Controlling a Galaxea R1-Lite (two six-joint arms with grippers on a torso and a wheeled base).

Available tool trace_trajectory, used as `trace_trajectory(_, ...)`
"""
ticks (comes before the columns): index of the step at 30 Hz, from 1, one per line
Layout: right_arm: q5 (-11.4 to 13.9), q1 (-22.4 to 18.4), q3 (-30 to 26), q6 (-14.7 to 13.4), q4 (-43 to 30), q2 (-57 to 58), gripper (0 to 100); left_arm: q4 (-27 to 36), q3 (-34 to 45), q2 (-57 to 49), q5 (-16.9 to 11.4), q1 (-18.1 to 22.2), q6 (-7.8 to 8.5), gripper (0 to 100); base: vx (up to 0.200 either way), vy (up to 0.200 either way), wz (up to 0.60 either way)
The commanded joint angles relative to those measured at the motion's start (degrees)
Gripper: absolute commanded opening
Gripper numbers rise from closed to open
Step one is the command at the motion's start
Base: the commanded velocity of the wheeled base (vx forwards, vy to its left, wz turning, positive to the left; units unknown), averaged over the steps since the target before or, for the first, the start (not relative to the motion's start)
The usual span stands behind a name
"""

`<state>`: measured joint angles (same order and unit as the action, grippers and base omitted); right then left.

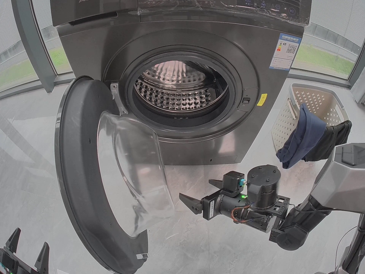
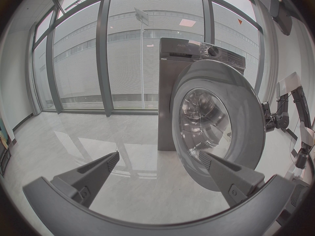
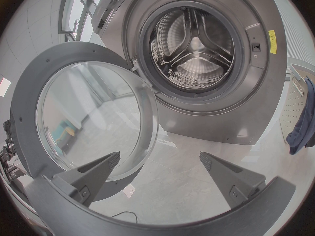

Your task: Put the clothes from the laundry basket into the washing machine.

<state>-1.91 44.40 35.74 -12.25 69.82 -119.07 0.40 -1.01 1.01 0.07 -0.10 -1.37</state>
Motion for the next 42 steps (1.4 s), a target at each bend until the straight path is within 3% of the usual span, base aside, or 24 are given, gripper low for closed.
trace_trajectory(1, -0.11, 1.57, 3.19, -0.05, -0.12, -3.54, 100, -0.05, 0.75, -0.57, 0.01, 0.01, -0.04, 100, 0.0, 0.0, 0.0)
trace_trajectory(10, -0.11, 4.47, 3.63, -1.99, 0.76, -3.89, 100, -0.05, 0.84, -0.57, 0.01, 0.01, -0.13, 100, 0.0, 0.0, 0.0)
trace_trajectory(20, -0.2, 2.27, 9.78, -2.16, -0.38, -7.32, 100, 0.04, 0.84, -0.57, 0.01, 0.01, -0.04, 100, -0.12, 0.0, 0.0)
trace_trajectory(32, -0.28, 6.23, 16.02, -2.34, 2.34, -13.91, 100, -0.05, 0.84, -0.57, 0.1, 0.01, -0.3, 100, 0.0, 0.0, 0.0)
trace_trajectory(42, -1.69, 4.03, 18.84, -2.34, 2.61, -13.21, 100, -0.05, 0.75, -0.57, 0.01, 0.01, -0.13, 100, 0.0, 0.0, 0.0)
